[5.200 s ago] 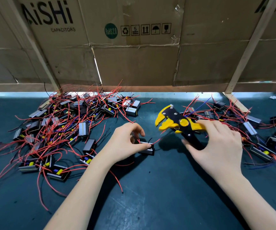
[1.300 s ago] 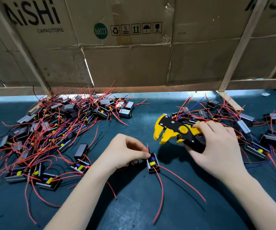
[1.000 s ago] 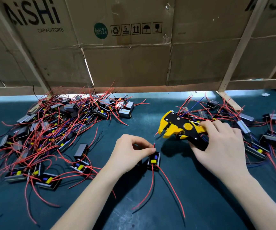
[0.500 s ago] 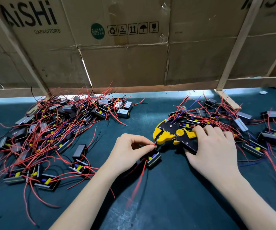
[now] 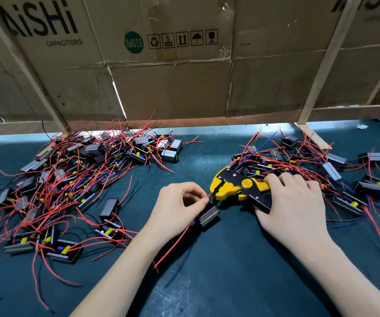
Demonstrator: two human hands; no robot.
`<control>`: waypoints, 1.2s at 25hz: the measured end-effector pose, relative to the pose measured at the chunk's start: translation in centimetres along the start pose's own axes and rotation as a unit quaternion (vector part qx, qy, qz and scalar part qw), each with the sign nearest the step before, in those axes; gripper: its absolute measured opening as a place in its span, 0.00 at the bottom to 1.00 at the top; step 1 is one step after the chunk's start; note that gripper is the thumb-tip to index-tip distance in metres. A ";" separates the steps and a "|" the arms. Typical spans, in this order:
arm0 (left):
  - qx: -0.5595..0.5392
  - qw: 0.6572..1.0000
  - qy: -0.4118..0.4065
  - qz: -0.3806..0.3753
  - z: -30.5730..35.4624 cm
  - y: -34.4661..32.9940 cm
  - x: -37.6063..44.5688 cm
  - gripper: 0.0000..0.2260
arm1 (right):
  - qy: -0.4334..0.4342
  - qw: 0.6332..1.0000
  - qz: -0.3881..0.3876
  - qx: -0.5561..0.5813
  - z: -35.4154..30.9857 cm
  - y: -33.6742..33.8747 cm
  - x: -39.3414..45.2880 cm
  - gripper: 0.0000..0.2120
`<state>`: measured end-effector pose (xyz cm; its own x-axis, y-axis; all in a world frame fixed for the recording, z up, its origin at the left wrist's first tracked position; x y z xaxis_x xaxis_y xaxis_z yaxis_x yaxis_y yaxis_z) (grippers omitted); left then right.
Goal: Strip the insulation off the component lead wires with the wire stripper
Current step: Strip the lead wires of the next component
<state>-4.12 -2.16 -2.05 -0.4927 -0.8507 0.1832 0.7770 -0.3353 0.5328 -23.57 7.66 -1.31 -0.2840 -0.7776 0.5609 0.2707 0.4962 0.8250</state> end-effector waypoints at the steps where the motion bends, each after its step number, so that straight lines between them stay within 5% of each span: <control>1: 0.006 1.000 -0.003 0.000 0.0 0.0 0.0 0.05 | 0.000 1.000 0.001 0.001 0.0 0.0 0.0 0.22; 24: 0.013 0.999 0.003 -0.029 0.2 0.1 -0.1 0.05 | 0.014 0.995 -0.080 -0.050 0.1 0.8 0.5 0.19; 30: 0.001 0.999 0.005 -0.040 0.1 0.2 0.0 0.03 | 0.004 1.000 -0.005 -0.014 0.3 0.6 0.4 0.22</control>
<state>-4.03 -2.18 -1.92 -0.5492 -0.8254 0.1307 0.7338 -0.4016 0.5479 -23.83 7.77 -0.60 -0.2792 -0.7862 0.5514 0.2939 0.4767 0.8285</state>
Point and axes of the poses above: each hand's wrist, its own x-axis towards the middle knuckle, its own y-axis out of the back of the hand, z = x × y, the point moved 5 cm from there along x, towards the middle knuckle, and after that the axes turned 2 degrees about -x, right-handed, at the moved point
